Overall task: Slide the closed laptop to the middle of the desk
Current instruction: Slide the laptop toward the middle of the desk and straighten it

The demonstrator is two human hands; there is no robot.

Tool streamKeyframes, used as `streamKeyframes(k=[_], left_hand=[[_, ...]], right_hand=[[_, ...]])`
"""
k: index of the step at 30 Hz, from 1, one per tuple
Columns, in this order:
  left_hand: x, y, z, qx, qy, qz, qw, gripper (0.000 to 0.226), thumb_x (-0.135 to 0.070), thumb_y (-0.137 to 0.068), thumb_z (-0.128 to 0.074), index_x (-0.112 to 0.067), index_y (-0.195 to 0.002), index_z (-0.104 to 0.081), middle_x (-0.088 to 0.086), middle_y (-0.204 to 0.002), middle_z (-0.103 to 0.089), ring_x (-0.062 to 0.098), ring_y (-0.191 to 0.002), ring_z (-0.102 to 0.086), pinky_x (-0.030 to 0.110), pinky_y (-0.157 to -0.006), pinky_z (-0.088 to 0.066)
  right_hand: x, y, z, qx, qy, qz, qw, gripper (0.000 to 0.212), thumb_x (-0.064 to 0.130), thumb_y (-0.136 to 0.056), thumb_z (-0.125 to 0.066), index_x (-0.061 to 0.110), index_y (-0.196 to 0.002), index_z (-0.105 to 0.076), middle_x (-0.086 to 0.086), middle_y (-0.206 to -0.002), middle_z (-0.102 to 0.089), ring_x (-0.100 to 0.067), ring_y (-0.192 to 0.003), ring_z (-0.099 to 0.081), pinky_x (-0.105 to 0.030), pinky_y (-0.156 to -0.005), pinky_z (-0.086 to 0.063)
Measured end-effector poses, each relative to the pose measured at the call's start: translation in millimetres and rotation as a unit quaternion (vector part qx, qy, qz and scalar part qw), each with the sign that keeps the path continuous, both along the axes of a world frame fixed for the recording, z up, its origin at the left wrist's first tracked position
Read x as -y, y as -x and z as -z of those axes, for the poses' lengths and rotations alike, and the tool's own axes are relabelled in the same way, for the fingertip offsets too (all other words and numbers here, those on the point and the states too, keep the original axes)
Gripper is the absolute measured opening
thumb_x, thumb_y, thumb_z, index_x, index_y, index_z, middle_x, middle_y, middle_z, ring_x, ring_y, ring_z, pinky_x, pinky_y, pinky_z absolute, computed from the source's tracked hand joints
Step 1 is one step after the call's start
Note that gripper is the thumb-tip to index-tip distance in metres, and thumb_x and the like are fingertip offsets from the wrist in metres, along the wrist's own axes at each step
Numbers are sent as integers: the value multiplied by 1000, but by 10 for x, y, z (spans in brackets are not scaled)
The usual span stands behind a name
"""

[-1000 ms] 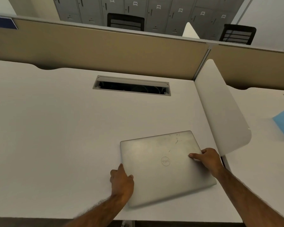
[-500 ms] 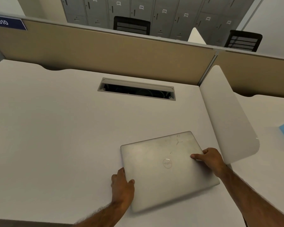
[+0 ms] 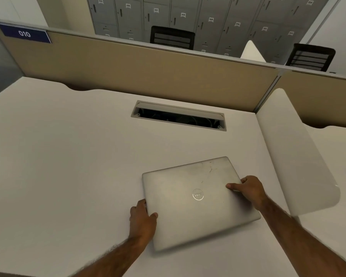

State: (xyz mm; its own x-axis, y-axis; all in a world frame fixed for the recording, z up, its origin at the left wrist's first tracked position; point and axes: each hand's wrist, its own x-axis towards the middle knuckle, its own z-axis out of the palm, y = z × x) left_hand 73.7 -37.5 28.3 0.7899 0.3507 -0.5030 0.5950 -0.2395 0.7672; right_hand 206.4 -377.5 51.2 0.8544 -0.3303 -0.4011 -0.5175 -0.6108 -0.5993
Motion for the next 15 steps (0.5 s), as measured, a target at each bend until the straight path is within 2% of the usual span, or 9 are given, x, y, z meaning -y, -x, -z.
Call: streamKeyframes(k=[5,10,13,15], left_hand=[[-348,-251,-18,3,-12,8,1000,50,-7,-84,-67,-14,-131,-52,13,-122,-58,28,-103,-63,42,-94,-55],[-677,-493,-34,7,-24,15,1000,50,-7,-82,-67,-15,-129,-54,14,-122,-60,27,-100,-64,40,-89,-56],[-846,-617,-34,6,-37,21,999,49,-8,-82,-67,-15,-129,-54,13,-121,-60,27,-101,-64,39,-89,-56],[-957,-703,-32,9,-39,24,999,49,-8,-82,-68,-14,-129,-54,13,-121,-61,27,-99,-64,35,-83,-56]], right_hand=[[-266,-142,61,-5,-8,-4,1000,49,38,-59,-95,8,-68,-57,-8,-67,-57,-23,-61,-53,-30,-56,-35],[-541,-276,103,4,-16,7,1000,51,42,-59,-95,2,-71,-65,-8,-68,-60,-25,-64,-57,-31,-55,-38],[-691,-349,121,5,-24,18,1000,52,43,-58,-95,9,-70,-57,-9,-70,-54,-23,-63,-52,-33,-57,-36],[-799,-400,120,11,-24,22,999,57,44,-57,-95,12,-67,-49,-8,-68,-48,-22,-61,-48,-34,-57,-32]])
